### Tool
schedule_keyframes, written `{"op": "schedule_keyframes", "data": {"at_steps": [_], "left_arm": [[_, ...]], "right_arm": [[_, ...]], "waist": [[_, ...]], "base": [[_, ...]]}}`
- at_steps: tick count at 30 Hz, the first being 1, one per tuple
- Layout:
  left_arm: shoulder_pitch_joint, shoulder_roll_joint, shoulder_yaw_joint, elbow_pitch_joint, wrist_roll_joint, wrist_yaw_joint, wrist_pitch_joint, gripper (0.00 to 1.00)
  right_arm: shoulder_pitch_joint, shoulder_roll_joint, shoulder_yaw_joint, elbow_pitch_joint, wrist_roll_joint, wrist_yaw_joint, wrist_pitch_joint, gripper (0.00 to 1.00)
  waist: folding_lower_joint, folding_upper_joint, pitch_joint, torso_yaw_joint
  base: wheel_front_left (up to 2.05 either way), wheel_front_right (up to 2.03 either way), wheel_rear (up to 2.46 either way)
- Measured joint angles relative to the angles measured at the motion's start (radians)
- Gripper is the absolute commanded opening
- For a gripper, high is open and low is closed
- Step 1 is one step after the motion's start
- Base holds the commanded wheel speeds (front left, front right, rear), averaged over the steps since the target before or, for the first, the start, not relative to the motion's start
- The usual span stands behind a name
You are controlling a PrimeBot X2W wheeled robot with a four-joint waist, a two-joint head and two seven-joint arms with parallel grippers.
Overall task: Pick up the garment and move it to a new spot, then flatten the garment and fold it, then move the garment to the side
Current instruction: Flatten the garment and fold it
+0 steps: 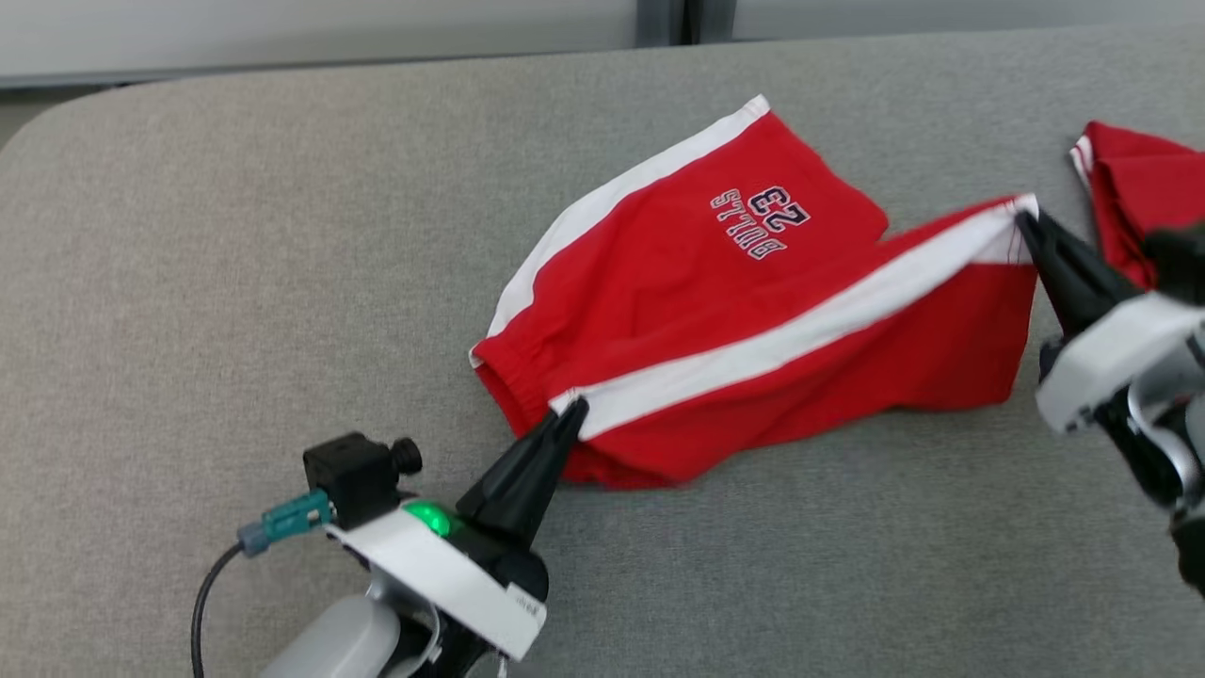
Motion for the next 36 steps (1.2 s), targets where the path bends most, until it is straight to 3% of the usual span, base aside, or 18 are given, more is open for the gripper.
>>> {"op": "schedule_keyframes", "data": {"at_steps": [10, 17, 33, 34, 35, 36], "left_arm": [[-0.107, -0.109, 0.068, 0.089, -0.095, -0.007, -0.025, 0.00], [-0.166, -0.141, 0.089, 0.118, -0.117, -0.013, -0.033, 0.00], [-0.264, -0.171, 0.099, 0.202, -0.133, 0.052, 0.031, 0.00], [-0.268, -0.172, 0.097, 0.206, -0.133, 0.052, 0.034, 0.00], [-0.274, -0.172, 0.095, 0.209, -0.133, 0.051, 0.037, 0.07], [-0.275, -0.173, 0.095, 0.212, -0.133, 0.050, 0.037, 0.18]], "right_arm": [[-0.367, 0.004, 0.176, 0.294, -0.029, 0.000, -0.028, 0.00], [-0.540, 0.007, 0.292, 0.438, -0.017, 0.000, -0.092, 0.00], [-0.725, 0.040, 0.515, 0.661, 0.069, 0.000, -0.172, 0.00], [-0.729, 0.040, 0.527, 0.669, 0.075, 0.000, -0.177, 0.07], [-0.731, 0.042, 0.535, 0.676, 0.080, 0.000, -0.180, 0.34], [-0.732, 0.045, 0.544, 0.684, 0.087, 0.000, -0.186, 0.49]], "waist": [[0.0000, 0.0000, 0.105, 0.075], [0.0000, -0.0001, 0.167, 0.135], [0.0000, 0.0000, 0.255, 0.204], [0.0001, 0.0000, 0.254, 0.204], [0.0000, 0.0000, 0.253, 0.204], [0.0000, 0.0000, 0.252, 0.203]], "base": [[0.00, 0.00, 0.00], [0.00, 0.00, 0.00], [0.00, 0.00, 0.00], [0.00, 0.00, 0.00], [0.00, 0.00, 0.00], [0.00, 0.00, 0.00]]}}
